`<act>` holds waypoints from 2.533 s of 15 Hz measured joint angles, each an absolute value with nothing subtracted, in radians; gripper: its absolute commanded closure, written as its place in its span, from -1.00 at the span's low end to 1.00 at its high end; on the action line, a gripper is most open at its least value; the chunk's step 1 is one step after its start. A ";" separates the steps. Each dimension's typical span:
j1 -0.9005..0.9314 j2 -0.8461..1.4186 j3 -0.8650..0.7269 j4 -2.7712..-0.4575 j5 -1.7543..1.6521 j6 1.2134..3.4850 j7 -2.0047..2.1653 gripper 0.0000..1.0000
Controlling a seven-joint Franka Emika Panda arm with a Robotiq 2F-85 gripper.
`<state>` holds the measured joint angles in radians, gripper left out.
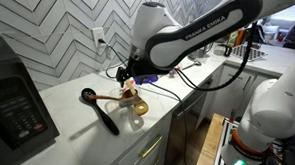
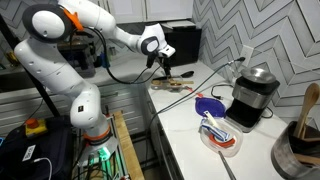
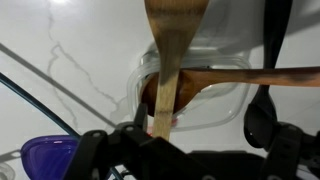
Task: Put the wooden spatula on top of the silver bowl.
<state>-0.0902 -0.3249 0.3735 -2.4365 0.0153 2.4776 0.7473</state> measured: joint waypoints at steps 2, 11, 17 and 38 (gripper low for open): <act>-0.084 -0.300 0.363 -2.417 0.013 2.476 0.747 -1.00; -0.006 -0.216 0.240 -2.400 0.050 2.471 0.713 -0.29; 0.027 -0.177 0.212 -2.382 0.094 2.471 0.681 -0.62; 0.040 -0.186 0.170 -2.316 0.132 2.469 0.700 0.87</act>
